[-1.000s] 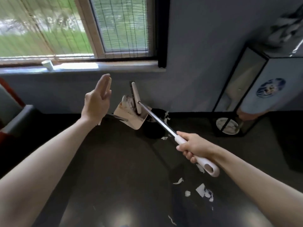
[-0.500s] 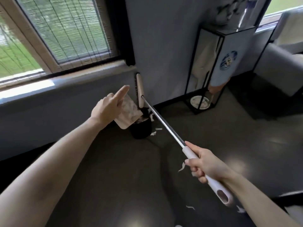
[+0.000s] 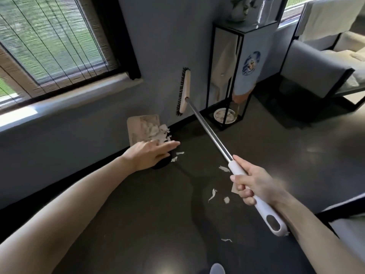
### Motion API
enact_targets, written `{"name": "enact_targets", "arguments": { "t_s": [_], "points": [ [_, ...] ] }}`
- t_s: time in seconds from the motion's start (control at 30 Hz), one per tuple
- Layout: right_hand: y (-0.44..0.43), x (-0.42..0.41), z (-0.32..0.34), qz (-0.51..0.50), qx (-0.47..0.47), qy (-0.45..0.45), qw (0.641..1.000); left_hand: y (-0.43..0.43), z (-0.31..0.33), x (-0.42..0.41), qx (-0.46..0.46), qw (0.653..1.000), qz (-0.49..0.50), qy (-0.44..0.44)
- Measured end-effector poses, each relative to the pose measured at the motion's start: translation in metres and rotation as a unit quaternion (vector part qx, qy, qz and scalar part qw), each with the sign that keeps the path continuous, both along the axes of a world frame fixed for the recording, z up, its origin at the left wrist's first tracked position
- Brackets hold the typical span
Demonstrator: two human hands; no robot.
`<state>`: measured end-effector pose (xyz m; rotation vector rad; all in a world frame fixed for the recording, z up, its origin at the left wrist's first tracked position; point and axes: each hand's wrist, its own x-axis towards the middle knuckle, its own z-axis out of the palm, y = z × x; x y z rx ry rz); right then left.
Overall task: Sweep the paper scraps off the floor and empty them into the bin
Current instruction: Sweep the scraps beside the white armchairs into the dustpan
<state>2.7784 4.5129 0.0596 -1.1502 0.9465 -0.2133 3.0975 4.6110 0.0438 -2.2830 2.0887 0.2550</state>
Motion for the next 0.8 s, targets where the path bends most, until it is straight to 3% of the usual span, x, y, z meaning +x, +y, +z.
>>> {"name": "enact_targets", "arguments": {
  "t_s": [0.1, 0.2, 0.33, 0.53, 0.63, 0.8],
  "points": [
    [0.0, -0.01, -0.001, -0.016, -0.001, 0.003, 1.0, -0.015, -0.009, -0.019, 0.062, 0.994, 0.002, 0.093],
    [0.003, -0.021, -0.003, -0.029, -0.004, 0.002, 1.0, -0.033, -0.019, -0.033, 0.087, 0.976, 0.093, 0.179],
    [0.011, -0.036, -0.009, -0.038, 0.001, 0.006, 0.999, -0.045, -0.038, -0.032, 0.117, 0.958, 0.16, 0.207],
    [0.026, -0.05, -0.021, -0.061, 0.024, 0.006, 0.998, -0.047, -0.061, -0.028, 0.062, 0.981, 0.167, 0.077],
    [0.028, -0.053, -0.027, -0.072, 0.038, 0.006, 0.997, -0.056, -0.054, -0.026, 0.03, 0.992, 0.118, -0.036],
    [0.029, -0.058, -0.033, -0.085, 0.058, -0.004, 0.995, -0.057, -0.034, -0.016, 0.07, 0.99, 0.05, -0.112]
  ]
}}
